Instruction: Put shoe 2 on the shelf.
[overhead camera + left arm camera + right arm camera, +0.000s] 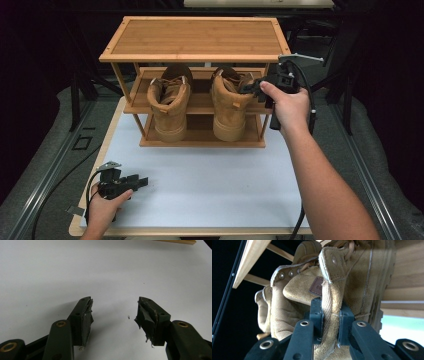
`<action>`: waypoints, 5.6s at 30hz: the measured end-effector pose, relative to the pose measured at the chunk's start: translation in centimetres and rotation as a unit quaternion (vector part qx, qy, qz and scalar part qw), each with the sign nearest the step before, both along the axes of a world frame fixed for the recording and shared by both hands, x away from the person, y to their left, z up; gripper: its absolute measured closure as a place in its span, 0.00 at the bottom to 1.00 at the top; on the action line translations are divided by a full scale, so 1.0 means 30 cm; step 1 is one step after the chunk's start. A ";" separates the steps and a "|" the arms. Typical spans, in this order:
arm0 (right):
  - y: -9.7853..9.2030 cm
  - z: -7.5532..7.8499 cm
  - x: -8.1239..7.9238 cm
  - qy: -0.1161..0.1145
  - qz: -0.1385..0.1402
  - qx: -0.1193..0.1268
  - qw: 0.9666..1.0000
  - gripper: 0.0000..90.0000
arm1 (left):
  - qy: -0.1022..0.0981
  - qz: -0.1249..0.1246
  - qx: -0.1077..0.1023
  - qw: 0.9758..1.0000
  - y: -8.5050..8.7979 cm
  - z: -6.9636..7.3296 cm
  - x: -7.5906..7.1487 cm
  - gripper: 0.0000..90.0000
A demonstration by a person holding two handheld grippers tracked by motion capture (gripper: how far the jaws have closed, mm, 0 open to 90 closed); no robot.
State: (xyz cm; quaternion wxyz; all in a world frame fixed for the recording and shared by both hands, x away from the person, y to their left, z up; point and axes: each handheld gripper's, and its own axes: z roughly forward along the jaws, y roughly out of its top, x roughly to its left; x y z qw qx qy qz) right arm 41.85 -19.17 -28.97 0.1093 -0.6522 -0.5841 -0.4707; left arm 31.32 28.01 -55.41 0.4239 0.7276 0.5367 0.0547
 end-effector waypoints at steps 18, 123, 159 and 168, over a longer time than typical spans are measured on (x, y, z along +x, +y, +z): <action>0.016 -0.061 -0.013 -0.049 -0.009 -0.001 0.999 0.68 | -0.002 -0.001 0.002 1.000 -0.009 0.000 0.000 0.50; 0.073 -0.361 -0.024 -0.135 0.013 -0.021 0.991 1.00 | -0.122 0.009 -0.036 0.992 -0.282 0.537 0.319 1.00; 0.087 -0.326 -0.065 -0.152 0.033 -0.041 0.987 1.00 | -0.120 -0.021 -0.039 0.992 -0.299 0.568 0.262 1.00; 0.099 -0.326 -0.049 -0.158 0.016 -0.022 0.987 1.00 | -0.122 0.008 -0.053 0.991 -0.297 0.574 0.296 1.00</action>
